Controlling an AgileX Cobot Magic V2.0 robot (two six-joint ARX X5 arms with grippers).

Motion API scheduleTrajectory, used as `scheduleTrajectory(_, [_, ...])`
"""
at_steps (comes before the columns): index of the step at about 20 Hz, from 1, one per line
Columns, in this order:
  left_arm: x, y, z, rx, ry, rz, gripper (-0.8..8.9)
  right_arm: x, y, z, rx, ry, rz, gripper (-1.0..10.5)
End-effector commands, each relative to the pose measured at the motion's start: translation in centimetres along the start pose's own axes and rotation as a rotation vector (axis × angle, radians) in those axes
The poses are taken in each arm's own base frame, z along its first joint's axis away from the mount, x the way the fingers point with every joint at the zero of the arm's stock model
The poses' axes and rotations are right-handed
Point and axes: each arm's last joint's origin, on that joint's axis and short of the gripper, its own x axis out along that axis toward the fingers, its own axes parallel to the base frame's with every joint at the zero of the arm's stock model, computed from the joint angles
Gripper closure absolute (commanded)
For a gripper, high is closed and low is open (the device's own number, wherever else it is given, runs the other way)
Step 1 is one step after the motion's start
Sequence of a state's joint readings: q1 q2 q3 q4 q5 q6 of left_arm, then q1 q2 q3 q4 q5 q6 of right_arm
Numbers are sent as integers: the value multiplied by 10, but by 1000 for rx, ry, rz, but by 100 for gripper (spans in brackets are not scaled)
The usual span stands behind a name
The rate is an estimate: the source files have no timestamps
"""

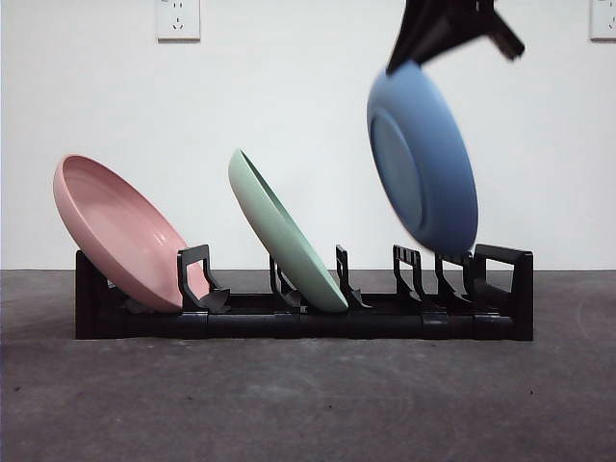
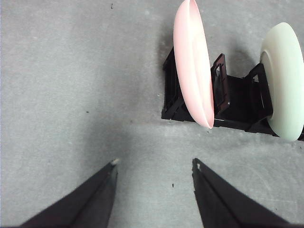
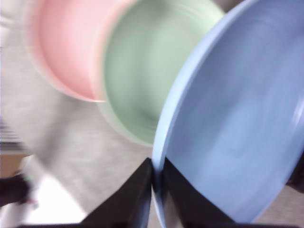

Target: Place the plate

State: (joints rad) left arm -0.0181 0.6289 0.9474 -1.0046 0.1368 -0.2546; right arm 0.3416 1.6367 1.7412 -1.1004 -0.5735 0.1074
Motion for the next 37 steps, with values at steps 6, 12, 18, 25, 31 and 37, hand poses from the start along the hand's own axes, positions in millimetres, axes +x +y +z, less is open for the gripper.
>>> scheduleTrajectory(6, [-4,-2,5,4,-25,-12,563,-58,54,-15,-220,-161,59,933])
scheduleTrajectory(12, [-4,-2,5,4,-25,-12,563,-100,92,-55,-410,-380,97,933])
scheduleTrajectory(18, [-4,-2,5,4,-24,-11,563,-79,86,-130,-561,-574,129,933])
scheduleTrajectory(25, [-4,-2,5,5,-25,-11,563,-10,67,-209,-627,-421,143,933])
scheduleTrajectory(31, [-4,-2,5,5,-25,-11,563,49,86,-244,-925,-119,39,933])
scheduleTrajectory(37, [-4,-2,5,5,-25,-11,563,107,96,-255,-1048,69,-11,933])
